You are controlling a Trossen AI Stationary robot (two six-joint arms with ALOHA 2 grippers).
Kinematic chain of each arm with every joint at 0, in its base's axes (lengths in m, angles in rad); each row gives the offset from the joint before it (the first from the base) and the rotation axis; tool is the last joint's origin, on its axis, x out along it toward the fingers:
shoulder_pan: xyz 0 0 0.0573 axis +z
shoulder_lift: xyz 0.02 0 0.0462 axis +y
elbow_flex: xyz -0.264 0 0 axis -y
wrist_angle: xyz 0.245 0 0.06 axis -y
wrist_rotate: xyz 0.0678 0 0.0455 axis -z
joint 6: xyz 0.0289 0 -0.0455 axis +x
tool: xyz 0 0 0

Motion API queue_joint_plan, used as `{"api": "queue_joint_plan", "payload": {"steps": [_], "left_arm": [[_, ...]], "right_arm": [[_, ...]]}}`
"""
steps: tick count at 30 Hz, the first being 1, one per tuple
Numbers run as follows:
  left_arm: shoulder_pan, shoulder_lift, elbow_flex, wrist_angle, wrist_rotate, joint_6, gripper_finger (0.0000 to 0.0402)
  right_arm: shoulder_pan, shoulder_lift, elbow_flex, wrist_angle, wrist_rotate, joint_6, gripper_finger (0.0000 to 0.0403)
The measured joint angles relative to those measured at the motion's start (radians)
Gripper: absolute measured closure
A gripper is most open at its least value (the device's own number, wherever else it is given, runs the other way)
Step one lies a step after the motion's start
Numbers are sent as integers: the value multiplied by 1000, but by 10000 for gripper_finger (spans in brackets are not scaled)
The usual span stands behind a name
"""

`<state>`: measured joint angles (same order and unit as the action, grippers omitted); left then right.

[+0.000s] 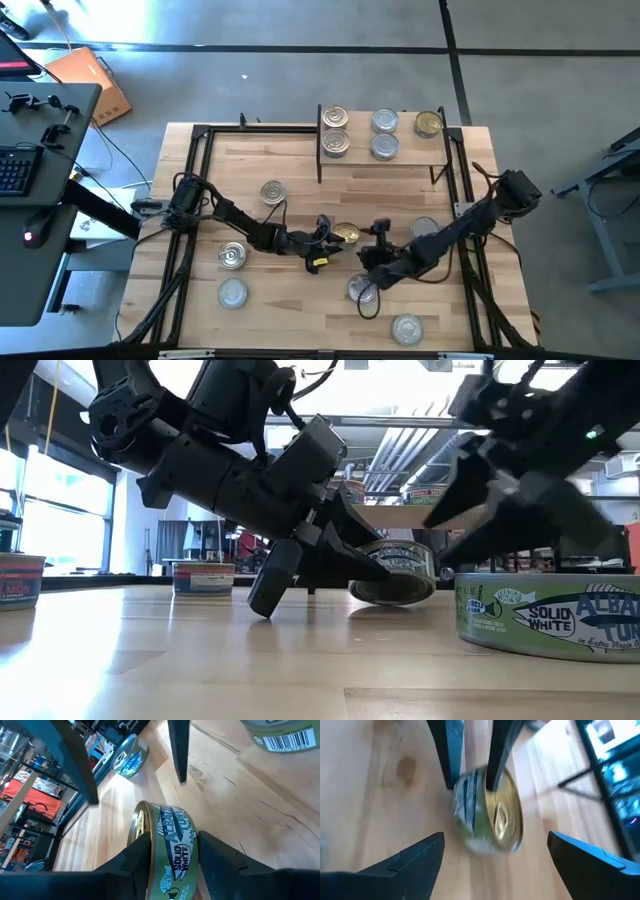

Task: Stack canned seafood by type on shelf
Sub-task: Put the green tuna can on the shelf

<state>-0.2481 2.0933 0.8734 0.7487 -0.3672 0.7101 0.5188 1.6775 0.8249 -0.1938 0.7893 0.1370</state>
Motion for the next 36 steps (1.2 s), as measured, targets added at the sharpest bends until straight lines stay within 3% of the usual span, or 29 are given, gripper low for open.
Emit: {"api": "queue_joint_plan", "payload": {"steps": [5, 10, 13, 18, 21, 29, 36], "left_arm": [[0, 0, 0, 18, 1, -5, 266], [0, 0, 0, 29, 1, -20, 266], [0, 1, 1, 36, 2, -22, 266], [-1, 2, 0, 56, -8, -31, 265], [-1, 0, 0, 65, -50, -48, 254], [-17, -68, -4, -104, -183, -93, 184], [-47, -99, -31, -190, -199, -265, 172]], "right_arm": [[-44, 76, 1, 83, -13, -110, 57], [-69, 159, 43, 94, -14, -111, 72], [-74, 188, 73, 93, -9, -112, 111], [-74, 193, 107, 50, -3, -107, 215], [-72, 193, 139, -40, 21, -84, 273], [-41, 159, 244, -395, -13, 108, 280], [24, -38, 261, -770, 52, 336, 280]]}}
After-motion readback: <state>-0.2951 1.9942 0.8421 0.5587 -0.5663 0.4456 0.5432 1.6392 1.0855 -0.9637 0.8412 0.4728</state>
